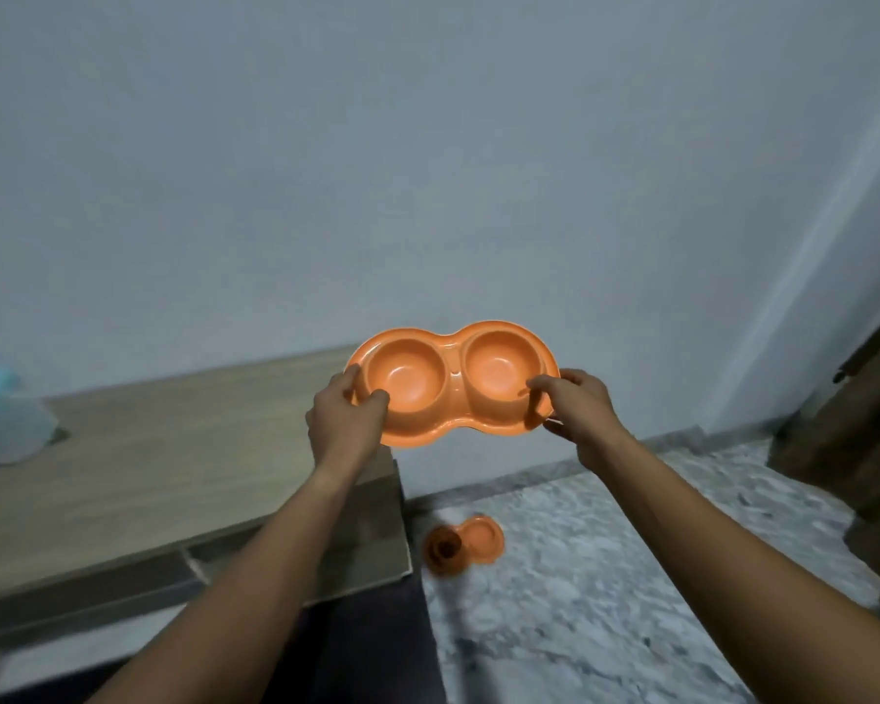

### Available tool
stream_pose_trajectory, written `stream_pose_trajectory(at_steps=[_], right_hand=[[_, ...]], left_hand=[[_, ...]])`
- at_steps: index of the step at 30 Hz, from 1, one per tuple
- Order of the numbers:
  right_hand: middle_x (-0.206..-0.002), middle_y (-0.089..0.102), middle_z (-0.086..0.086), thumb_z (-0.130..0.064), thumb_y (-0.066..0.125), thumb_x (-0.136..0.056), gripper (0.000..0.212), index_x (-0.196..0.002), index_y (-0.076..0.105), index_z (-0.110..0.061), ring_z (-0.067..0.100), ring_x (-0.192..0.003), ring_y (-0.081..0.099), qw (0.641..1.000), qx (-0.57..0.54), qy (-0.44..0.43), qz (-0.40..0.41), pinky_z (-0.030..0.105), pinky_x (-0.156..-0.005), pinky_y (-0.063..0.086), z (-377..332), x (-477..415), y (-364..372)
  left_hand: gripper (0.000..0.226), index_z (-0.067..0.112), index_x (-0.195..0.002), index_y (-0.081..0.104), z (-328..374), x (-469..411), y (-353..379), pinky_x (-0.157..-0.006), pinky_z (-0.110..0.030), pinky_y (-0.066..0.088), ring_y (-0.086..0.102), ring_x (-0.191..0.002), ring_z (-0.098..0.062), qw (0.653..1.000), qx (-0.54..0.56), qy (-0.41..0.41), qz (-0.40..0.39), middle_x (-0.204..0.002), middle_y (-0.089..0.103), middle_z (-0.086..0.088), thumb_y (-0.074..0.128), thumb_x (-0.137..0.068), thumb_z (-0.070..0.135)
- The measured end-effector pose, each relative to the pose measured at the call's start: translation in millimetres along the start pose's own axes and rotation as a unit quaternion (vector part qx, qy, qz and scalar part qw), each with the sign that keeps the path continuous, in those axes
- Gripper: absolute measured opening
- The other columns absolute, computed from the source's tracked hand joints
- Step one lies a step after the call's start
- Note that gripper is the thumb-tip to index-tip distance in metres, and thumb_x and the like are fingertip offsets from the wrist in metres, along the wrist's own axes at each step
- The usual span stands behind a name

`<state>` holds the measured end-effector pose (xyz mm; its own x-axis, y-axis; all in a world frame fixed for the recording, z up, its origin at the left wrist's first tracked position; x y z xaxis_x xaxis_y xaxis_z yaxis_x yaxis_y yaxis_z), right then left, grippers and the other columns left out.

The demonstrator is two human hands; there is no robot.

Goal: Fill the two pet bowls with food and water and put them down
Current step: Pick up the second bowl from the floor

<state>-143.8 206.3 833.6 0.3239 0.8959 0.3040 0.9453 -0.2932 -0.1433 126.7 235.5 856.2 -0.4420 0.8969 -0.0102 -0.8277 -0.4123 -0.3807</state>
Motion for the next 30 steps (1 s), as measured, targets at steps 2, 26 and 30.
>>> stream_pose_trajectory(at_steps=[2,26,30], right_hand=[[-0.125,0.063,0.009,-0.025,0.073,-0.085,0.046,-0.127,0.059,-0.017,0.03,-0.11,0.064,1.0,0.0,-0.01,-0.027,0.037,-0.075,0.057,-9.5,33.7,30.2],[-0.113,0.067,0.011,-0.024,0.069,-0.087,0.04,-0.124,0.06,-0.013,0.031,-0.104,0.065,0.983,0.053,0.001,-0.178,0.047,-0.088,0.06,49.3,315.5,514.7],[-0.097,0.065,0.004,-0.022,0.068,-0.089,0.022,-0.106,0.056,-0.017,0.03,-0.098,0.066,0.981,0.077,-0.01,-0.176,0.05,-0.091,0.059,49.6,321.9,556.4]], left_hand=[[0.058,0.023,-0.141,0.056,-6.2,9.7,-51.1,-0.093,-0.029,0.041,0.055,-0.123,-0.027,1.0,0.005,-0.014,0.008,-0.133,0.062,-0.005,0.067,-0.083,0.02],[0.063,0.021,-0.145,0.049,-240.2,-50.2,-562.7,-0.093,-0.039,0.048,0.056,-0.111,-0.025,0.99,-0.108,-0.083,0.027,-0.136,0.057,-0.008,0.07,-0.085,0.024],[0.077,0.022,-0.144,0.047,-268.8,-70.1,-586.2,-0.09,-0.036,0.046,0.053,-0.108,-0.021,0.989,-0.114,-0.091,-0.013,-0.133,0.057,-0.007,0.082,-0.076,0.033]])
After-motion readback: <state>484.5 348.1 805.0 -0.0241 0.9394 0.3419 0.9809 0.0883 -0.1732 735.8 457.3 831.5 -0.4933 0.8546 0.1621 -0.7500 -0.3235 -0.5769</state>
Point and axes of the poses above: each hand's wrist, its own x-axis away from the middle knuckle, its own y-axis out of the palm, z = x × y, the point moved 3 cm from there along -x, towards the middle knuckle
